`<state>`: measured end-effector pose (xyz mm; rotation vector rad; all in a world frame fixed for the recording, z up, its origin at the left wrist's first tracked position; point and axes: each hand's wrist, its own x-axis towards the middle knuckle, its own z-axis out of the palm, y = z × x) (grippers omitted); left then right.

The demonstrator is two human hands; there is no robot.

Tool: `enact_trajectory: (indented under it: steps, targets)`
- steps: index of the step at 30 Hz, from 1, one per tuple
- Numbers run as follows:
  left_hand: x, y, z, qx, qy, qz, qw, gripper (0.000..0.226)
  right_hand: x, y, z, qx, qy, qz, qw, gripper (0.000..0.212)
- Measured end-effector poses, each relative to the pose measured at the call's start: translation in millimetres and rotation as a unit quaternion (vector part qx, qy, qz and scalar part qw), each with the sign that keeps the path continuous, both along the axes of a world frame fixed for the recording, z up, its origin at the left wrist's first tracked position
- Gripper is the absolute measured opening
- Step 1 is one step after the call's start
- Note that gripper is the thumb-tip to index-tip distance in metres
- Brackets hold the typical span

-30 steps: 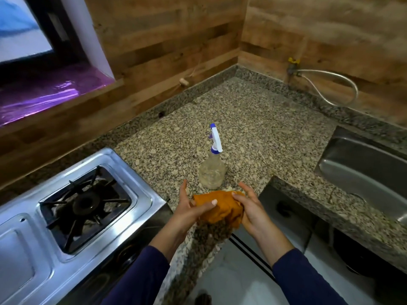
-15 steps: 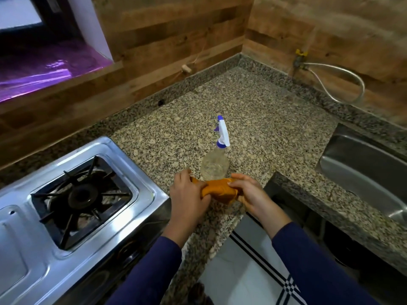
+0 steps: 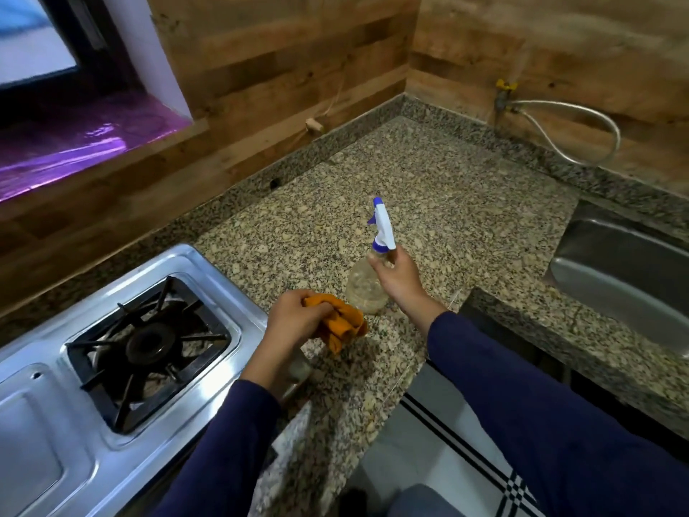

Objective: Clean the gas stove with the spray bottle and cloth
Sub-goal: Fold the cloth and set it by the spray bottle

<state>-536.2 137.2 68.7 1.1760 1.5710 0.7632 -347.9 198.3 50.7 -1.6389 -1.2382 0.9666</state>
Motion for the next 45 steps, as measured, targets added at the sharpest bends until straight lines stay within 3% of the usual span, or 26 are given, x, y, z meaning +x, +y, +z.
enact_trajectory:
  steps: [4, 8, 10, 13, 15, 18, 21, 24, 27, 30, 33, 37, 40, 45]
  targets:
    - [24.7, 1.6, 8.9, -0.066, -0.110, 0.016, 0.992, 0.007, 24.1, -20.9, -9.8, 0.038, 0.003, -0.085, 0.996, 0.027]
    - [80.8, 10.4, 6.0, -0.164, -0.180, -0.006, 0.970, 0.030, 82.8, -62.4, -11.2, 0.071, 0.108, -0.179, 0.975, 0.014]
    - [124.5, 10.4, 5.1, -0.152, -0.178, -0.002, 0.972, 0.030, 118.9, -87.4, -9.9, 0.092, 0.150, -0.214, 0.961, 0.007]
    - [202.5, 2.5, 7.1, -0.084, -0.162, -0.058, 0.982, 0.033, 178.5, -122.7, -8.3, 0.105, 0.146, -0.256, 0.950, 0.016]
    - [261.0, -6.5, 12.3, -0.009, -0.143, -0.138, 0.980, 0.024, 225.0, -146.3, -3.2, 0.114, 0.135, -0.285, 0.942, 0.016]
    - [346.7, -19.0, 14.0, 0.120, -0.051, -0.239, 0.962, 0.037, 299.3, -181.8, 0.6, 0.122, 0.097, -0.320, 0.934, 0.014]
    - [429.9, -15.8, 4.2, 0.214, 0.093, -0.318, 0.919, 0.041, 373.4, -212.1, 0.3, 0.132, 0.060, -0.355, 0.924, 0.007]
    - [510.7, -18.7, 4.8, 0.270, 0.139, -0.356, 0.884, 0.041, 441.7, -233.9, -3.0, 0.131, 0.030, -0.388, 0.912, 0.007]
    - [579.7, -15.3, 1.9, 0.356, 0.185, -0.405, 0.822, 0.029, 500.6, -246.9, -9.0, 0.133, 0.021, -0.406, 0.904, 0.003]
    - [620.0, -18.4, -17.8, 0.433, 0.221, -0.446, 0.751, 0.019, 540.5, -251.6, -17.9, 0.127, 0.007, -0.397, 0.909, 0.023]
    - [635.6, -39.7, -62.2, 0.428, 0.277, -0.494, 0.705, 0.027, 563.8, -257.2, -33.4, 0.120, 0.006, -0.393, 0.912, 0.022]
    - [624.8, -78.4, -124.4, 0.342, 0.359, -0.539, 0.681, 0.027, 577.7, -261.9, -50.1, 0.112, -0.032, -0.380, 0.918, 0.018]
    - [613.0, -101.4, -144.0, 0.321, 0.375, -0.542, 0.681, 0.033, 573.5, -262.8, -57.2, 0.115, -0.079, -0.368, 0.919, 0.028]
    - [612.3, -111.0, -142.5, 0.366, 0.370, -0.513, 0.682, 0.031, 569.3, -263.5, -65.0, 0.123, -0.090, -0.366, 0.918, 0.033]
